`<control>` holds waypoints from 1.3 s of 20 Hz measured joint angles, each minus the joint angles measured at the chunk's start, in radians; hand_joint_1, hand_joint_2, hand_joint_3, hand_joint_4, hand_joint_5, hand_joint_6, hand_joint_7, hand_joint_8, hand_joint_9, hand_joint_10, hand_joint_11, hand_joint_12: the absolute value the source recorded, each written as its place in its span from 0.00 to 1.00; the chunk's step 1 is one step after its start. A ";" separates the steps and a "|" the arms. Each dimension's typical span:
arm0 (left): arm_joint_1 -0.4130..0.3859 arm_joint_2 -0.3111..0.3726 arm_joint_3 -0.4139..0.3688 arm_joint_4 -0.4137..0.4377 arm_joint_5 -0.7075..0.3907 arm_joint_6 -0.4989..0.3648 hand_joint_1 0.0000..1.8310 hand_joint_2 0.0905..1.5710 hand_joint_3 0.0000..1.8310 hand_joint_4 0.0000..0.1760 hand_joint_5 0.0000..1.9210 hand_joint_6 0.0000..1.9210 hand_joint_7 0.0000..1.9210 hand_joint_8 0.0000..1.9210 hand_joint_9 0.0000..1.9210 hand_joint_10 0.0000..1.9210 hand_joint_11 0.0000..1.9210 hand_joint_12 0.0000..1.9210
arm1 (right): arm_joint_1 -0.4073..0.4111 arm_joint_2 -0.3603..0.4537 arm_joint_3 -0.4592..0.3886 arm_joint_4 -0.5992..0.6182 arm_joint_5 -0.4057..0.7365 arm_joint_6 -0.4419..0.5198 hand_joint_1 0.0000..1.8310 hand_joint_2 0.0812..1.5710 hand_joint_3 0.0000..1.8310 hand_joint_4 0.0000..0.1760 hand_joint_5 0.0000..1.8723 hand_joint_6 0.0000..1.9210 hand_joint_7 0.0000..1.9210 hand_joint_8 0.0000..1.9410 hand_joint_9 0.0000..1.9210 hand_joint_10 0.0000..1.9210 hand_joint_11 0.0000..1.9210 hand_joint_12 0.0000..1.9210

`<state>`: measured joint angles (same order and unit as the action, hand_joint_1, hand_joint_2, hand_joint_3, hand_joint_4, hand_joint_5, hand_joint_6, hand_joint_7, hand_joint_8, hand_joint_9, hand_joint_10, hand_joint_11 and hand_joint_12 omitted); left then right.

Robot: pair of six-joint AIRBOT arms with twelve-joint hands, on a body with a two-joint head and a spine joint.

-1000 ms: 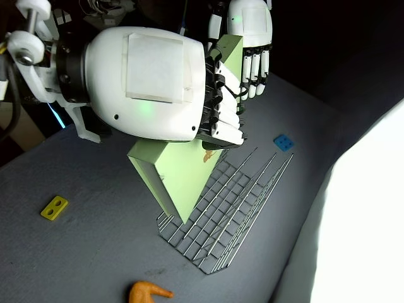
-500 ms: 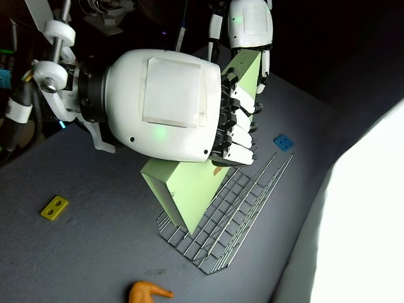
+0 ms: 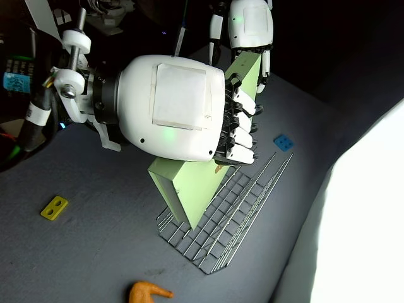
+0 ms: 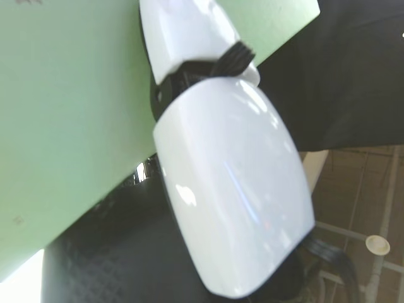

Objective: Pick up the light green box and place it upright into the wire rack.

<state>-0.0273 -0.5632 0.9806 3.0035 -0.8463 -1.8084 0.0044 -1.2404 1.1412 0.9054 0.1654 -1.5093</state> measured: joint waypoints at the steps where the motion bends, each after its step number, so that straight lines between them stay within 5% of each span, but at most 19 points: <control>1: 0.000 0.000 0.000 0.000 0.000 0.000 0.24 0.83 0.00 0.10 0.09 0.00 0.12 0.00 0.12 0.00 0.00 0.32 | 0.005 0.000 0.000 0.000 -0.003 0.000 0.75 0.72 0.00 0.00 0.45 0.58 0.49 0.54 0.43 0.72 0.30 0.86; 10: -0.004 0.000 0.003 0.000 0.000 -0.001 0.24 0.83 0.00 0.10 0.09 0.00 0.12 0.00 0.13 0.00 0.00 0.35 | 0.018 0.007 0.000 0.042 -0.030 -0.002 0.75 0.71 0.00 0.00 0.46 0.56 0.50 0.54 0.43 0.71 0.32 0.84; 14: -0.004 0.000 0.004 0.000 -0.001 0.000 0.23 0.84 0.00 0.02 0.07 0.00 0.11 0.00 0.12 0.00 0.00 0.35 | 0.015 0.007 0.000 0.042 -0.035 -0.003 0.75 0.72 0.00 0.00 0.45 0.56 0.49 0.56 0.42 0.73 0.31 0.86; 26: -0.004 0.000 0.006 0.000 0.000 -0.001 0.23 0.84 0.00 0.09 0.08 0.00 0.12 0.00 0.11 0.00 0.00 0.31 | -0.013 0.007 0.004 0.044 0.012 -0.014 0.74 0.73 0.00 0.00 0.44 0.57 0.47 0.61 0.41 0.74 0.32 0.87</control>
<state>-0.0315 -0.5632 0.9867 3.0035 -0.8467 -1.8091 -0.0082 -1.2335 1.1454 0.9493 0.1772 -1.5230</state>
